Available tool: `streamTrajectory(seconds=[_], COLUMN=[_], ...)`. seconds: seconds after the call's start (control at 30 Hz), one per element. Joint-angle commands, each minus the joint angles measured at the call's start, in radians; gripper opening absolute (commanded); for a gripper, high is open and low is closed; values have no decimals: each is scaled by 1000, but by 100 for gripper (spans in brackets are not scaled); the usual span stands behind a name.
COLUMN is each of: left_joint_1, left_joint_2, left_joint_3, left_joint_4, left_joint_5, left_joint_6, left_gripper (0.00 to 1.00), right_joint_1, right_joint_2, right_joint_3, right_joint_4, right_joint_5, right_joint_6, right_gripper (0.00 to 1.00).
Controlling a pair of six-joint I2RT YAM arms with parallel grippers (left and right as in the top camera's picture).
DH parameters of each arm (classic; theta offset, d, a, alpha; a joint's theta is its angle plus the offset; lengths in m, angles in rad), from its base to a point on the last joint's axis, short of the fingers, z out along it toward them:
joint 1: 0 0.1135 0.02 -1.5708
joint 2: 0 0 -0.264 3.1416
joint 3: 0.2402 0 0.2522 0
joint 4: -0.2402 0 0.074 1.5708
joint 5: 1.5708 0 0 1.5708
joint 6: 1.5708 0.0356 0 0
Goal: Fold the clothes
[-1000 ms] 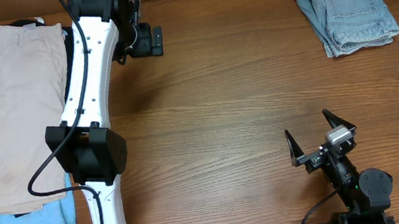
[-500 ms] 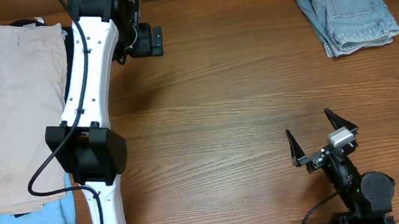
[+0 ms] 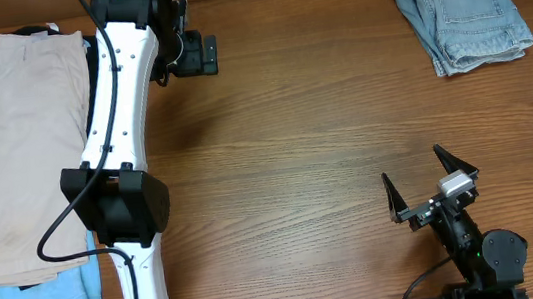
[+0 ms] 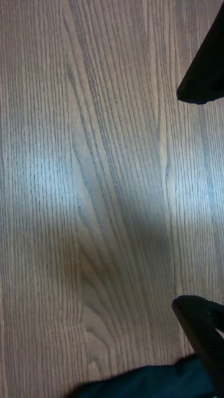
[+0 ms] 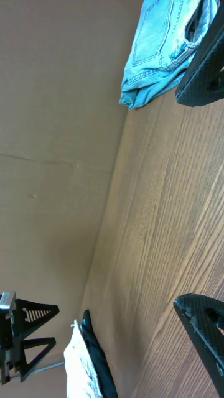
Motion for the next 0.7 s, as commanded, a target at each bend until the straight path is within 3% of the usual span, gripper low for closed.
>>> streamTrajectory(seconds=[0.0,0.27,0.53,0.67], left_joint_1=[-27,-56,1,72], left_joint_2=[-108,-400,-779,-935], left_joint_3=[-3,-60,-535,-776], left_joint_4=[1,16,62,73], left_joint_5=[-6,-6,-13,-101], left_joint_6=[-6,-6,-1,-3], left_gripper=[100,100,100,100], right_joint_1=[8,8,8,8], right_joint_2=[-11,-11,-11,-11], right_joint_3=[-10,-10,-10,-10], right_joint_4=[0,0,0,0], right_joint_5=[6,6,6,6], right_joint_6=[-2,-2,-2,-2], right_gripper=[100,100,100,100])
